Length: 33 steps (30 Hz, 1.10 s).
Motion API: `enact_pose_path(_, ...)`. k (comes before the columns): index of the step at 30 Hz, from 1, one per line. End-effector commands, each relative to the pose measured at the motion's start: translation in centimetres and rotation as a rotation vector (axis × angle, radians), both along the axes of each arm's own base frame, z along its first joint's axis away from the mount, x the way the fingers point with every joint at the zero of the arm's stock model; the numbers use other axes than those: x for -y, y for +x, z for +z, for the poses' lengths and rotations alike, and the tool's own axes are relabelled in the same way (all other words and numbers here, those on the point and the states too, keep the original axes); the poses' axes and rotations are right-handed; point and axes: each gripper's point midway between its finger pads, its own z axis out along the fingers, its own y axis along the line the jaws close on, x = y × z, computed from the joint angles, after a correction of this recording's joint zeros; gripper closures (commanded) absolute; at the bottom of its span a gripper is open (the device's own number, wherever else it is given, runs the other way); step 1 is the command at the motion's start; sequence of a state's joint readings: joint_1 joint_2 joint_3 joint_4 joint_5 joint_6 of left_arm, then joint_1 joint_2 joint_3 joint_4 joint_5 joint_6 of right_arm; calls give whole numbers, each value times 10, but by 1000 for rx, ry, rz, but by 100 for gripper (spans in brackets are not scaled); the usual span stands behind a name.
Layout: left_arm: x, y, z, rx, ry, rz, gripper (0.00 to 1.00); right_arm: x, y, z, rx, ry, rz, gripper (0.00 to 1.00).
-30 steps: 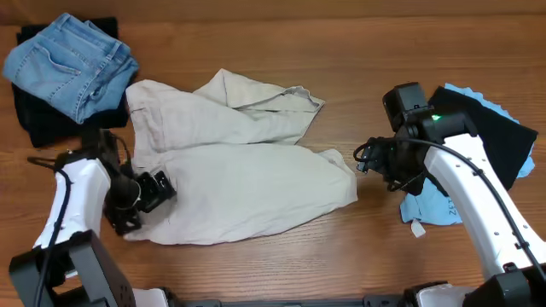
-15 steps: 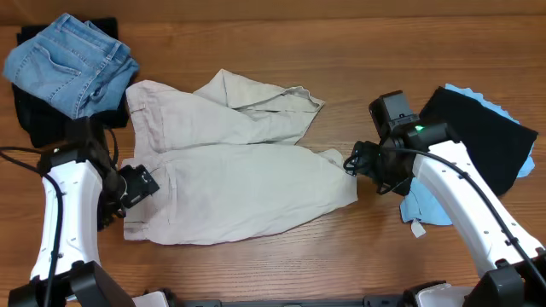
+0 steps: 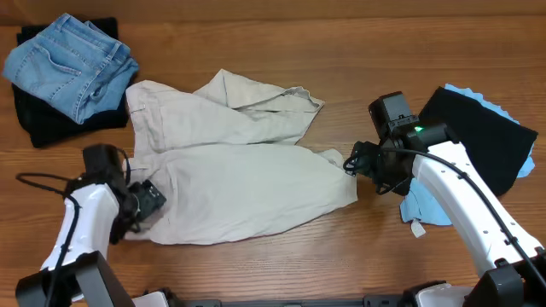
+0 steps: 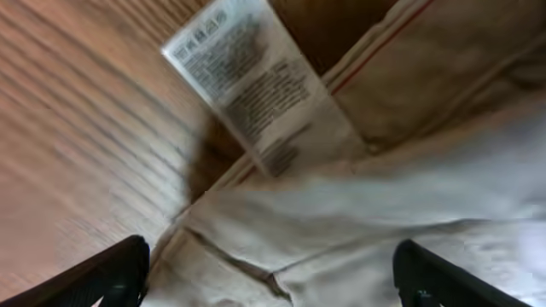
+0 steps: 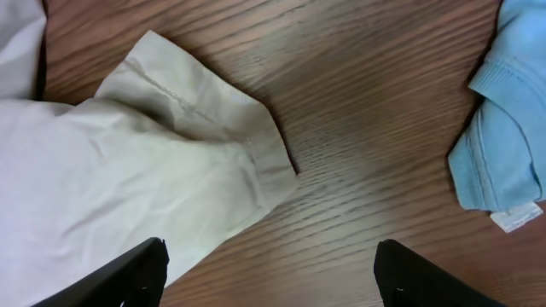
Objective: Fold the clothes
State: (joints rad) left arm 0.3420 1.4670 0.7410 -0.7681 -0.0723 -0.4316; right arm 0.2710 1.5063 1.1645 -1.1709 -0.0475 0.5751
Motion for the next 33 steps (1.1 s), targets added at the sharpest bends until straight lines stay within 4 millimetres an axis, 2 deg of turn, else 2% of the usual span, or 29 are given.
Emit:
enact_pose_path(1,6,-12,-15,0,-20,20,6,-1,-2,2,11,3,6,18)
enact_pose_path(6,11,-17,-20,-10,-39,-9,9,-6,0,3,18,34,10,18)
enact_pose_path(8,17,-15,-20,5,-75,-28,23,-8,1,3,20,42,11,18)
enact_pose_path(9,19,-14,-20,8,-85,-29,39,-8,1,3,20,42,11,18)
enact_pose_path(10,21,-14,-20,11,-95,-29,77,-8,1,3,21,42,11,18)
enact_pose_path(11,23,-12,-20,16,-105,-30,94,-8,1,3,20,42,10,18)
enact_pose_path(14,30,-3,-14,52,-158,-35,96,-8,1,3,20,43,3,18)
enact_pose_path(16,38,13,-2,103,-214,-44,96,-8,1,3,18,43,3,18)
enact_pose_path(20,36,58,39,239,-251,-63,96,-7,-2,3,2,41,-20,18)
enact_pose_path(22,25,87,69,332,-219,-51,96,-8,-5,2,-8,49,-26,18)
enact_pose_path(23,20,96,78,361,-197,-36,96,-9,-6,1,-16,58,-27,18)
enact_pose_path(26,3,109,91,407,-127,18,96,-9,-10,-3,-33,62,-44,18)
enact_pose_path(29,-12,113,94,426,-66,95,96,-11,-21,-15,-77,78,-69,18)
enact_pose_path(33,-22,114,95,436,-33,134,96,-43,-38,-38,-140,283,-50,18)
